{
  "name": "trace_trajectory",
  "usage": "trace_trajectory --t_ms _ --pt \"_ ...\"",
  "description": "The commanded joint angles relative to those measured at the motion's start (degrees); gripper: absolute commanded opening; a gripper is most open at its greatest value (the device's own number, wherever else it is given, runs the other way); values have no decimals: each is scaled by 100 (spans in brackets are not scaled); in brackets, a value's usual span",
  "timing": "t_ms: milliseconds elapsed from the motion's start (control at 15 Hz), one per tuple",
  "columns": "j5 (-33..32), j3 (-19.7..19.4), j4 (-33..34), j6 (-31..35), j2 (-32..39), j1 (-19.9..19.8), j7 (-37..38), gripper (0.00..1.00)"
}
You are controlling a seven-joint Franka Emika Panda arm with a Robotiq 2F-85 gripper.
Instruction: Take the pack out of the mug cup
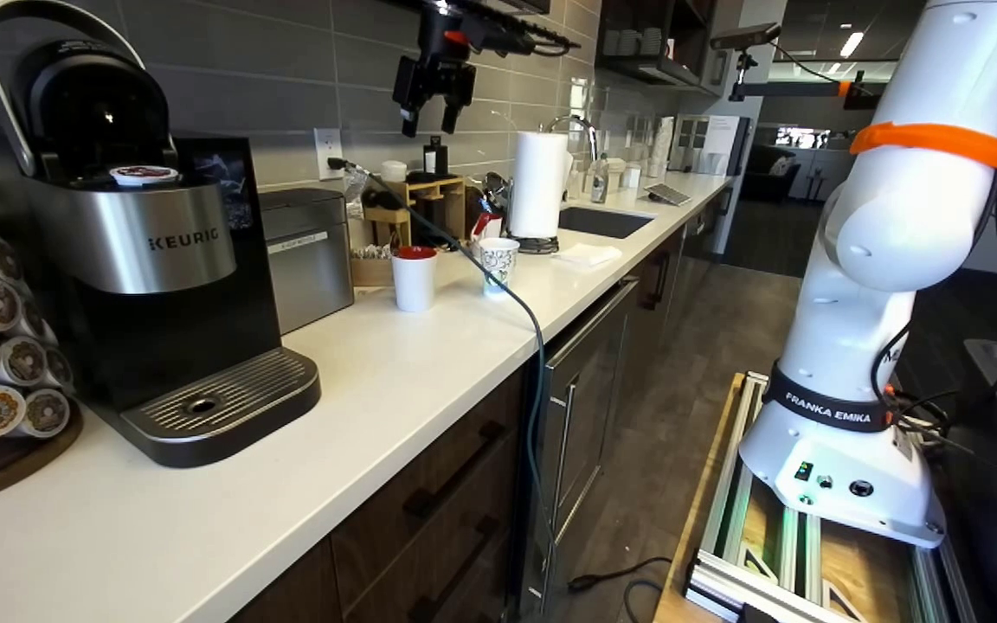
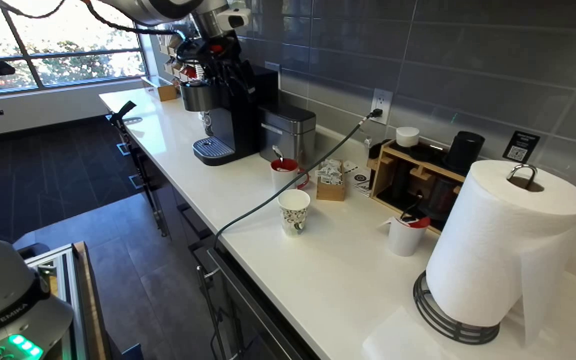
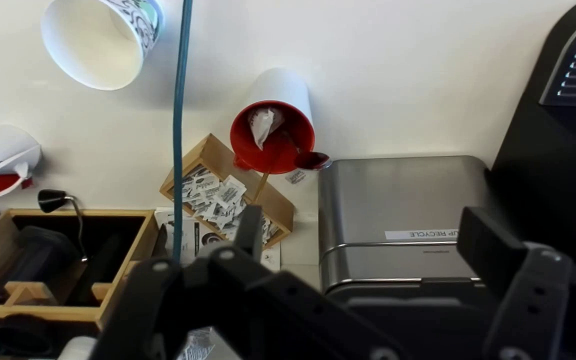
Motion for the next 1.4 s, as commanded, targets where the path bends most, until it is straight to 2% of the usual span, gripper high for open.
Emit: trace_trajectory --t_ms 0,200,400,467,800,933,1333 --pt "245 -130 243 522 811 75 1 100" --pt "477 -243 323 894 1383 44 -45 100" --pt "669 -367 386 902 1796 6 -77 100" --pt "494 -377 220 880 1515 78 -19 100" --pt "410 -436 249 957 1601 106 89 100" --pt "319 -486 422 1029 1868 68 -43 100" --pt "323 -628 706 1259 2501 -103 -1072 100"
